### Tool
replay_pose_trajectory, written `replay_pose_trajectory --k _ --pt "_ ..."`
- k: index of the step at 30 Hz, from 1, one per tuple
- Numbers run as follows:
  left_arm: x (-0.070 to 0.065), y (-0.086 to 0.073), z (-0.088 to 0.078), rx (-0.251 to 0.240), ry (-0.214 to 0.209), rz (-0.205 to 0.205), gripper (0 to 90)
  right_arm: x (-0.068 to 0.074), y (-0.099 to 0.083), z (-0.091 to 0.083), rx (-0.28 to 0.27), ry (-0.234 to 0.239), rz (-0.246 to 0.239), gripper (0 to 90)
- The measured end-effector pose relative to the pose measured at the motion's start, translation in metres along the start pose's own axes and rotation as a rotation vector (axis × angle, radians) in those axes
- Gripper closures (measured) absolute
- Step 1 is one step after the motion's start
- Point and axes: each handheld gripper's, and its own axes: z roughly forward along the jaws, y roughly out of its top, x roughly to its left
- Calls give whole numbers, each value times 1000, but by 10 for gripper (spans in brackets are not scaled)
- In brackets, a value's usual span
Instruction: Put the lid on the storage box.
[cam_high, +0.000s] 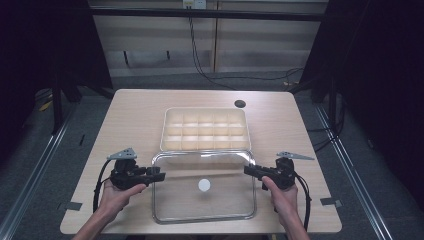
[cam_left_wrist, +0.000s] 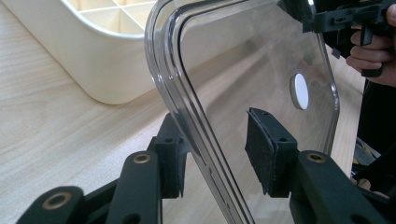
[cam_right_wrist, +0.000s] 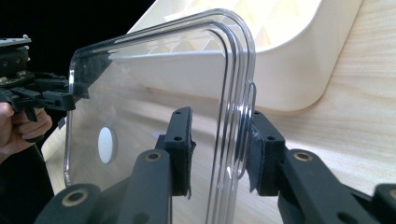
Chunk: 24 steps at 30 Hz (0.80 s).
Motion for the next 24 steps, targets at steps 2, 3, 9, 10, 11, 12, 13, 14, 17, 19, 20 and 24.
replay_pose_trajectory --k 2,3,9,10,11,12,13,14,17,19,20,24 --pt "0 1 -2 -8 1 2 601 1 2 0 -3 0 2 655" --pt "0 1 -2 -8 1 2 605 1 2 0 -3 0 2 655" --pt "-2 6 -9 -28 1 15 629 5 8 -2 -23 11 -12 668" --pt "-2 7 -10 -29 7 22 630 6 8 -2 -27 15 -10 670" --pt "-2 7 -10 -29 7 22 630 6 9 -2 -28 15 -11 673" --pt "-3 8 -11 -33 15 34 630 6 9 -3 -30 19 -12 674" --pt "-3 8 -11 -33 15 34 629 6 9 -3 -30 19 -12 674" --pt "-3 10 -10 -33 16 36 629 7 11 -3 -34 14 -14 675" --pt "-4 11 -11 -38 19 30 635 9 13 -4 -37 11 -19 677" --pt "-4 12 -13 -45 23 30 640 10 14 -4 -40 10 -23 680" --pt "-5 13 -13 -50 29 35 641 10 14 -5 -41 12 -26 683" --pt "-6 16 -16 -60 42 34 645 13 17 -6 -47 12 -32 687"
